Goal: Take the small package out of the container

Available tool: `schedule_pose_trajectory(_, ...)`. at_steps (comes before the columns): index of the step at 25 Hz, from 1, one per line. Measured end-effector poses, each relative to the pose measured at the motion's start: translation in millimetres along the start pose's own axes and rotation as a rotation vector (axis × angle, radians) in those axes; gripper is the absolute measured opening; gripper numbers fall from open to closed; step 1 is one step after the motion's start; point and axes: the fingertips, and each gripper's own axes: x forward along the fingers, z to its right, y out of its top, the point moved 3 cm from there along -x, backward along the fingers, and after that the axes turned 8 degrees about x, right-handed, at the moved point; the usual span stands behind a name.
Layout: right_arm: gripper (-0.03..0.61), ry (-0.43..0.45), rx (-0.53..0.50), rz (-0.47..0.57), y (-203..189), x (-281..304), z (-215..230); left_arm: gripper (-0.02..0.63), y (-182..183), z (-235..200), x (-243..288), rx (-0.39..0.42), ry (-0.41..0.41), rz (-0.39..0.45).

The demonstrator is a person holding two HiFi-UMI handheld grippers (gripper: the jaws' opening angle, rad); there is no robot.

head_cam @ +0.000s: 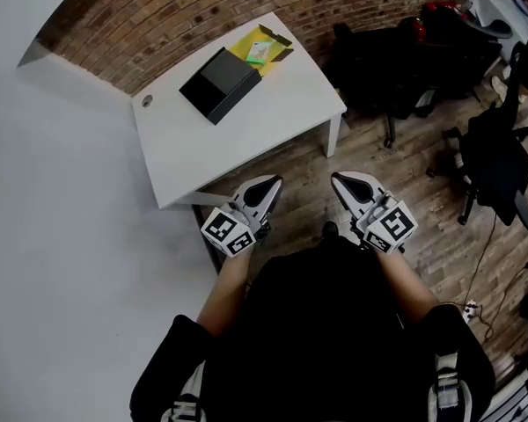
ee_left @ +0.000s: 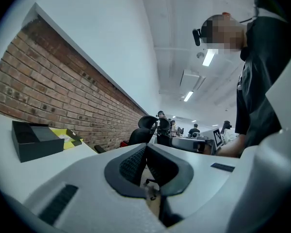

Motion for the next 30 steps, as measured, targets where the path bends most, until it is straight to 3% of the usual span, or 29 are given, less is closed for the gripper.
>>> schedule_pose_trajectory(8,0.002,0.020,0.010,0.016,18,11,68,0.015,7,-31,56,0.003,0.035,-0.011)
schedule_pose_trajectory(13,0.003,0.012,0.028,0.021,22,25,100,0.015,8,-57,74,0.017,0.049,-0.061)
schedule_pose_trajectory(23,0.003,0.039,0.016,-0.029,32,84,154,0.015,13,-140,112,0.027,0.047,-0.076)
schedule_pose_trajectory(30,0.003,0.042,0.010,-0.070,49,139,210,0.015,16,-213,155,0.046,0.062,-0.132)
